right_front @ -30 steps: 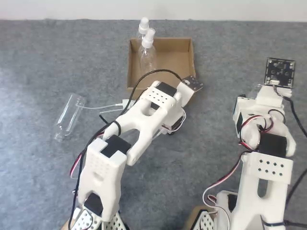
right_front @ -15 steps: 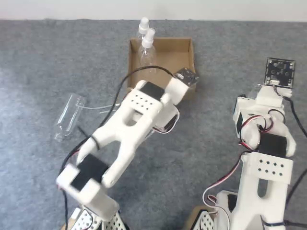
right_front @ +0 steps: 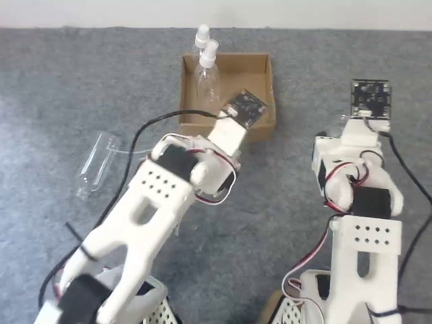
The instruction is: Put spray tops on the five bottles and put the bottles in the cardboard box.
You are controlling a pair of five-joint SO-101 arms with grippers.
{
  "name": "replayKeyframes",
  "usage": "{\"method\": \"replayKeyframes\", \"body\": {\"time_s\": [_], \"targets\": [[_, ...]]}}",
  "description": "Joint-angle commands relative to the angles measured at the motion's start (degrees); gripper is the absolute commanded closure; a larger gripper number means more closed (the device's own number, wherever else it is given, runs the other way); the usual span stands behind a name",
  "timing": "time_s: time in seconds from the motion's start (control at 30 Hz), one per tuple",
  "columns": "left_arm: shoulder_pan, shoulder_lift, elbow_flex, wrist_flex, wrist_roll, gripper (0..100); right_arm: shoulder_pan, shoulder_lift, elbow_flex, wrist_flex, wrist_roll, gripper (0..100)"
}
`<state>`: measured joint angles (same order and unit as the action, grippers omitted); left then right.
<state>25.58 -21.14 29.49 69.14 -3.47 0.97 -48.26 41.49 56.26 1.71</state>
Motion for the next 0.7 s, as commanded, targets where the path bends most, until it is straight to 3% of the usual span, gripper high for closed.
{"method": "replayKeyframes", "body": {"time_s": [0.0,0.33,0.67], "targets": [[-2.11,-7.38,-0.66,-1.67,8.7,98,-3.12,-3.3,0.26,0.92,-0.09,83.8],[-10.9,-15.56,0.04,-2.64,14.86,99,-12.09,-15.34,7.56,0.66,0.0,83.8],[-14.59,-33.93,13.58,-13.8,16.35,99,-20.44,-19.03,16.18,-7.6,0.0,83.8]]}}
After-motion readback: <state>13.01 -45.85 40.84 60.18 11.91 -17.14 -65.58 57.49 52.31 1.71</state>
